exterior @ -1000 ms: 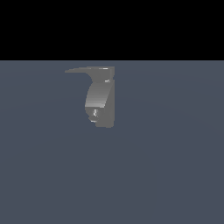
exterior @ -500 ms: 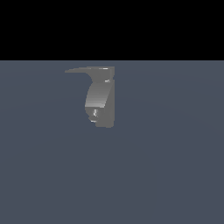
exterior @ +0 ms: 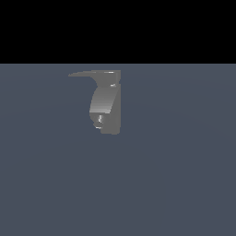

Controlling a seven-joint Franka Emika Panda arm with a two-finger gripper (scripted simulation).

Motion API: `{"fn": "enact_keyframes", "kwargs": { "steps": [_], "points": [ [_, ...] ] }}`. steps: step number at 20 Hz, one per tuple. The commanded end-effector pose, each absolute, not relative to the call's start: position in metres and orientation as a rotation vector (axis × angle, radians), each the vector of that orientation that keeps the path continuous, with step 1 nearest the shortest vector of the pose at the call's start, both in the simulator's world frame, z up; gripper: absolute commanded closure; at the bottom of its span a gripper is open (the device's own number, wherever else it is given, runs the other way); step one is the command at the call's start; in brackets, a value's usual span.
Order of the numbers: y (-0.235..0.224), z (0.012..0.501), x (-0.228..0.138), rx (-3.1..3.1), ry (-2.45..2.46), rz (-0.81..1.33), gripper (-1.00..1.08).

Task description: Turn on the faucet by rotating a designated handle.

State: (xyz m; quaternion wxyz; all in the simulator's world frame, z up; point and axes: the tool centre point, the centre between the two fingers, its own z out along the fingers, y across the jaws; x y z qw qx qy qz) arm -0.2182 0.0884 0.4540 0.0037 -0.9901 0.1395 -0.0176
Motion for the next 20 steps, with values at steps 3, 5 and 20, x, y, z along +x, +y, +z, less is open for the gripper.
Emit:
{"fn": "enact_keyframes", "kwargs": {
  "steps": [3,5,20],
  "points": [
    [0.108,0.441,-0.202,-3.078,0.579,-0.051,1.08],
    [0.116,0.435,-0.195,-3.065,0.641,-0.050,1.08],
    [0.167,0.393,-0.128,-2.932,1.089,-0.036,1.08]
  ]
}}
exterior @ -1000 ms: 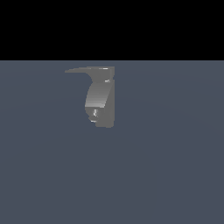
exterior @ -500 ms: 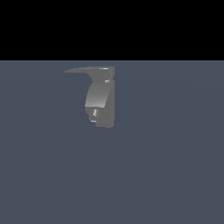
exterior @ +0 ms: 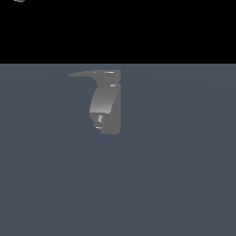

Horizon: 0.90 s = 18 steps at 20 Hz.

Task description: Turn on the faucet by rotating a designated handle.

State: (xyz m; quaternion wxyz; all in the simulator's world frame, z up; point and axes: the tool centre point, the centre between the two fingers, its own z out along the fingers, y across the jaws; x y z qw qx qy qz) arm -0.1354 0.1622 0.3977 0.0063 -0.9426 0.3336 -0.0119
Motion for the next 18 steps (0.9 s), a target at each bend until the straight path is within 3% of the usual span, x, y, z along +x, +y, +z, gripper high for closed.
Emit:
{"fn": "enact_keyframes", "kwargs": {
  "steps": [1,18],
  "points": [
    [0.169,0.391,-0.123,-2.921,1.117,-0.035,1.08],
    [0.195,0.346,-0.038,-2.704,1.570,-0.023,1.08]
  ]
}}
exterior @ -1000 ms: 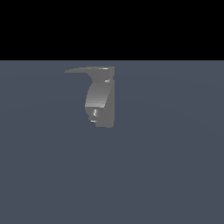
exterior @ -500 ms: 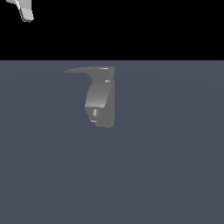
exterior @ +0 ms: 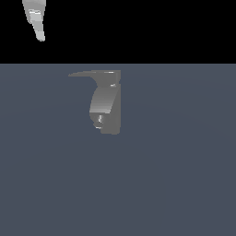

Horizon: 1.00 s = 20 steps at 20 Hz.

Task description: Turn on the faucet by rotating a designated handle.

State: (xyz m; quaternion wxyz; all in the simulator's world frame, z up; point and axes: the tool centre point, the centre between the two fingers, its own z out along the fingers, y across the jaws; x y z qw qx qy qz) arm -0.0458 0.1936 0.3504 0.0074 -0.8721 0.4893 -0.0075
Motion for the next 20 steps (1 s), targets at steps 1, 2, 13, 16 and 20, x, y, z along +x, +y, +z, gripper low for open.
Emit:
{"fn": "enact_keyframes", "kwargs": {
  "steps": [1,2,13,16,20],
  "points": [
    [0.195,0.344,-0.032,-2.689,1.596,-0.022,1.08],
    [0.196,0.341,-0.027,-2.673,1.623,-0.022,1.08],
    [0.193,0.307,0.040,-2.465,1.935,-0.017,1.08],
    [0.188,0.295,0.061,-2.389,2.032,-0.015,1.08],
    [0.179,0.281,0.088,-2.284,2.154,-0.013,1.08]
  ]
}}
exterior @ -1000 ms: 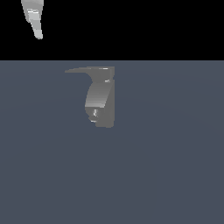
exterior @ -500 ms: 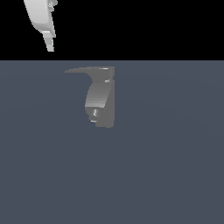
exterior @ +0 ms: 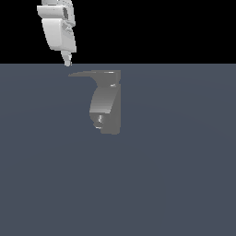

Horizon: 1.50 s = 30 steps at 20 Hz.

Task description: Turn on the faucet by rotating a designated handle.

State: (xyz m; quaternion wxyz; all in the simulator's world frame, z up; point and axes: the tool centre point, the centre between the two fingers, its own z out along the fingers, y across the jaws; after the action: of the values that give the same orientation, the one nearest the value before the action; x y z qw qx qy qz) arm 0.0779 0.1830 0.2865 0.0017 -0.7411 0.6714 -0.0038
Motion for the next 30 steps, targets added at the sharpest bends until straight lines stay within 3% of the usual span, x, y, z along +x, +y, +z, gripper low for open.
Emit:
{"fn": "enact_keyframes", "kwargs": {
  "steps": [1,14,30],
  "points": [
    [0.177,0.278,0.095,-2.259,2.181,-0.012,1.08],
    [0.150,0.251,0.145,-2.028,2.400,-0.003,1.08],
    [0.147,0.249,0.145,-1.999,2.424,0.000,1.08]
  ]
}}
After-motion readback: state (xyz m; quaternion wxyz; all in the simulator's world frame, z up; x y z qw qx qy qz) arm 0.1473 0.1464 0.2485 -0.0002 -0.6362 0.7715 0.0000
